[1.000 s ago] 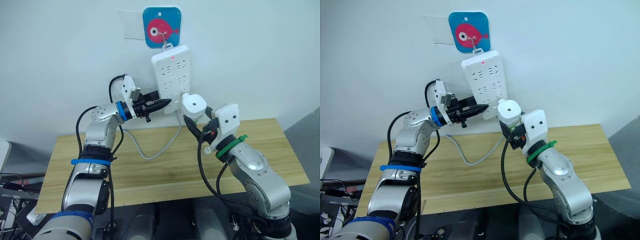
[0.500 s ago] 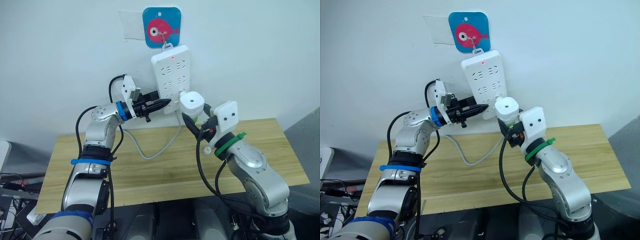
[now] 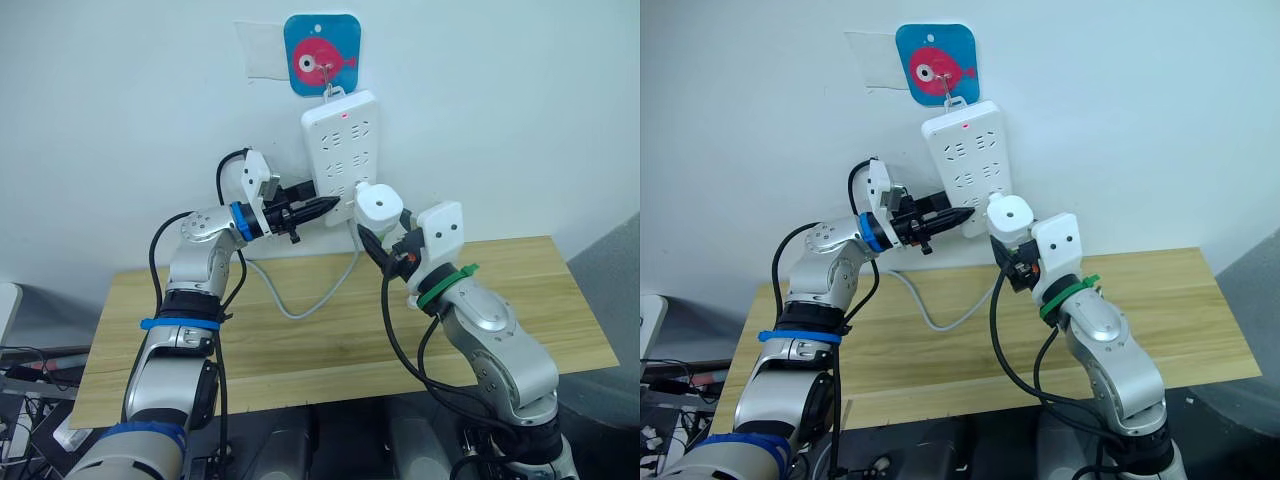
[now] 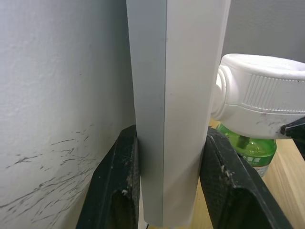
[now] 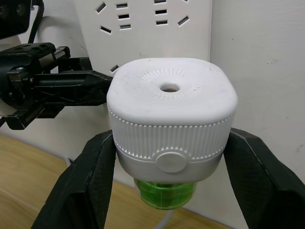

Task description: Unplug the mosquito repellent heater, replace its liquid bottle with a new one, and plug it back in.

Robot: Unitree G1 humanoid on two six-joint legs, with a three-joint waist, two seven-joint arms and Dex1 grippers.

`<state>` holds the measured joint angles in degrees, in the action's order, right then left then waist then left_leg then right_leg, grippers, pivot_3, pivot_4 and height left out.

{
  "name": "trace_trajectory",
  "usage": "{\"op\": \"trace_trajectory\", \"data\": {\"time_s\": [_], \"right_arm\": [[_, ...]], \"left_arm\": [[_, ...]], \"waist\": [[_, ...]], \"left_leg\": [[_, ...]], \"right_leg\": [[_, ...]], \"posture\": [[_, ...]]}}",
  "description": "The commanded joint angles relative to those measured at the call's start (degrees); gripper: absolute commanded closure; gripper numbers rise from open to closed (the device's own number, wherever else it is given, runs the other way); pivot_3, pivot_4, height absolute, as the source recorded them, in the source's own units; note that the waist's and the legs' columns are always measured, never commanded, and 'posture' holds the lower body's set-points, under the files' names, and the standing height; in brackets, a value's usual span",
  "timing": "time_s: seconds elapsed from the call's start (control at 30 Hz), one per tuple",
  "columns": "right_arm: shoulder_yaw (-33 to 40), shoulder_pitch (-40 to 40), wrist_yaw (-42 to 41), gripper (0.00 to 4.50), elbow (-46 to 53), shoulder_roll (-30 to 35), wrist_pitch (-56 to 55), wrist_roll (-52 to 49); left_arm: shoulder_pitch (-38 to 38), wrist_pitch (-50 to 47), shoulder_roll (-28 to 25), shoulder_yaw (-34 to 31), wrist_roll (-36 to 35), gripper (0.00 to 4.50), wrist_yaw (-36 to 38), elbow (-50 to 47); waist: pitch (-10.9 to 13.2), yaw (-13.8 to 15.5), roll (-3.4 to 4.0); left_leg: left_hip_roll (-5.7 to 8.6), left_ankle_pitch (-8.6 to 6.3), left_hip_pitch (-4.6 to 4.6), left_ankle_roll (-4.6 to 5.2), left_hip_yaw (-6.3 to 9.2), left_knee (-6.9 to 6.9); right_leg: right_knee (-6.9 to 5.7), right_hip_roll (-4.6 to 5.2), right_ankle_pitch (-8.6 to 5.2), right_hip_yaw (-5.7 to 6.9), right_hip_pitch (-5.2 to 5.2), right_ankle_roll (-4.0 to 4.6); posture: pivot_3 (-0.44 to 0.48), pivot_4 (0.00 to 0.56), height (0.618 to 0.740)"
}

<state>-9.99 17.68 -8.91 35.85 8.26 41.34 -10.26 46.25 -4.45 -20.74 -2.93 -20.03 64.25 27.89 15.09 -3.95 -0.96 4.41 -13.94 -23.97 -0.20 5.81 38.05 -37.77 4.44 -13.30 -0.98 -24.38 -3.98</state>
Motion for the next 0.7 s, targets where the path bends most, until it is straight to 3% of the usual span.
{"op": "trace_trajectory", "data": {"time_s": [0.03, 0.7], "right_arm": [[0.79, 2.70, 0.39, 1.51, 0.19, -0.95, -2.69, 0.42], [-0.82, 8.33, 0.86, 1.51, -7.84, -2.57, -5.74, 2.84]], "left_arm": [[-0.27, 0.11, 0.14, 0.72, -0.70, 3.20, 1.32, -2.58], [-0.35, -0.97, 0.57, 0.99, -0.80, 3.20, 1.95, -3.38]], "waist": [[0.00, -0.12, 0.00], [0.00, -0.96, 0.00]], "left_leg": [[0.00, 0.00, 0.00, 0.00, 0.00, 0.00], [-0.05, 0.00, 0.09, 0.01, 0.07, 0.01]], "right_leg": [[-0.01, 0.00, 0.00, 0.00, 0.00, 0.00], [-0.32, -0.05, 0.01, 0.01, -0.05, 0.01]], "posture": [[-0.131, 0.245, 0.740], [-0.130, 0.239, 0.740]]}}
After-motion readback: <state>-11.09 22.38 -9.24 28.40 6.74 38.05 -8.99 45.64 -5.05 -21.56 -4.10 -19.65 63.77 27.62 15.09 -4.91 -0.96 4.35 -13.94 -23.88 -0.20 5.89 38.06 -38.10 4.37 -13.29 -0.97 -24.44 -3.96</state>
